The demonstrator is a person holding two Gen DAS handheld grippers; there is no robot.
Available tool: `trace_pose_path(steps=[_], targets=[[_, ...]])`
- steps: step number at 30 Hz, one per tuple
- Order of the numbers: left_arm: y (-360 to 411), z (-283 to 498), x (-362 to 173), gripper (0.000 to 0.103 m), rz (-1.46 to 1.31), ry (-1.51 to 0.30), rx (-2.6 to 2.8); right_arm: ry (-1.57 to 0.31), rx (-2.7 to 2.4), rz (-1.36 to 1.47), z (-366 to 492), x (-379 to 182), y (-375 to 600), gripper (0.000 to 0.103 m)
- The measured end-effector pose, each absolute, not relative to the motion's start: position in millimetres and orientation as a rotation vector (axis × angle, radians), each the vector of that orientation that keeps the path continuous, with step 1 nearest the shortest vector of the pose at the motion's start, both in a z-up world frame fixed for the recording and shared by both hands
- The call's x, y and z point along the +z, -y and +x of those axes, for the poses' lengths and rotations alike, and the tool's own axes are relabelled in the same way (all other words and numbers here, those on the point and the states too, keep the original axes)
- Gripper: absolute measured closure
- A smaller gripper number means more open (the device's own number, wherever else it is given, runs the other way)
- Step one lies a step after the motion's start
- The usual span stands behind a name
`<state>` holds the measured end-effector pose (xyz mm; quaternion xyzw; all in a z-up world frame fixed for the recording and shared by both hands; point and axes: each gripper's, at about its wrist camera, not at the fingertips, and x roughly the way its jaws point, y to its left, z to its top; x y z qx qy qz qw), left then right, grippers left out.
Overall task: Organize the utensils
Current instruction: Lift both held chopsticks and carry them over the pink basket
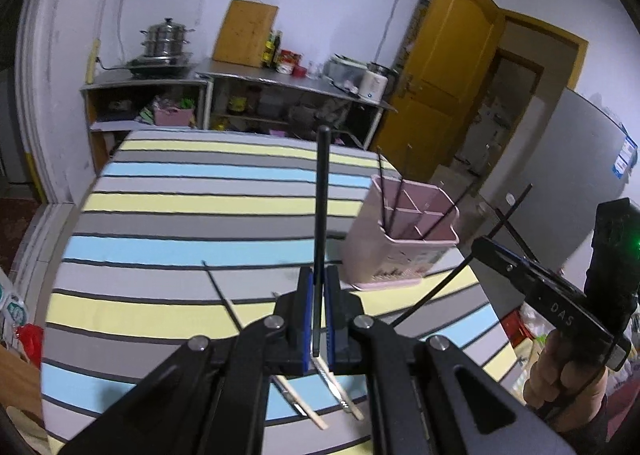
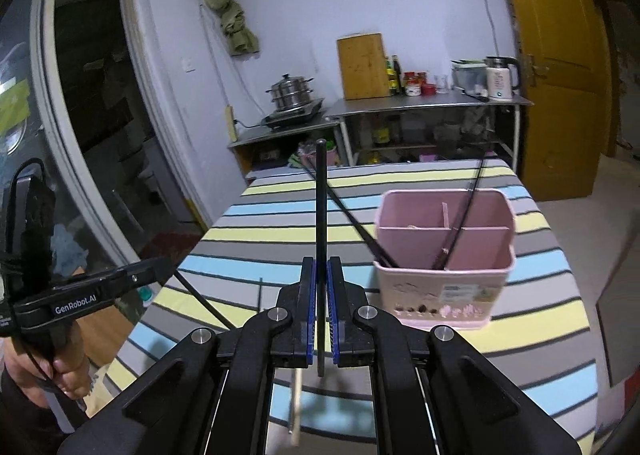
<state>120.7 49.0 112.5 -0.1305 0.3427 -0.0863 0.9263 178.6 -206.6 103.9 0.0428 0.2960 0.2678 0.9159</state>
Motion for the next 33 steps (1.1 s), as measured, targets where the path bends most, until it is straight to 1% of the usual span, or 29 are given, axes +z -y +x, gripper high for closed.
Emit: trace_pose_path(steps=[8,14,24,28,33], targets=[[-17.9,138.9,112.4,0.097,-0.266,-0.723,-0.257,-0.612,0.486,0.126,183.8,102.3,237.4,0.098],[5.8,155.9,145.5,0.097,-0.249,-0.652,-0.311,-0.566,0.447,0.148,190.6,120.8,252.0,0.098],[21.2,187.9,194.4,0.097,-0.248,-0.533,-0.348,-0.438,0.376,0.212,211.0,167.4,279.0,0.098],[23.5,199.8,194.0,0.097,-0.248,-0.519,-0.336,-0.405,0.364,0.227,220.6,176.6,282.9,0.098],[28.1,212.1,177.9,0.097,-0.259,-0.522,-0.306,-0.403,0.358,0.242,236.5,172.7,280.9,0.098]])
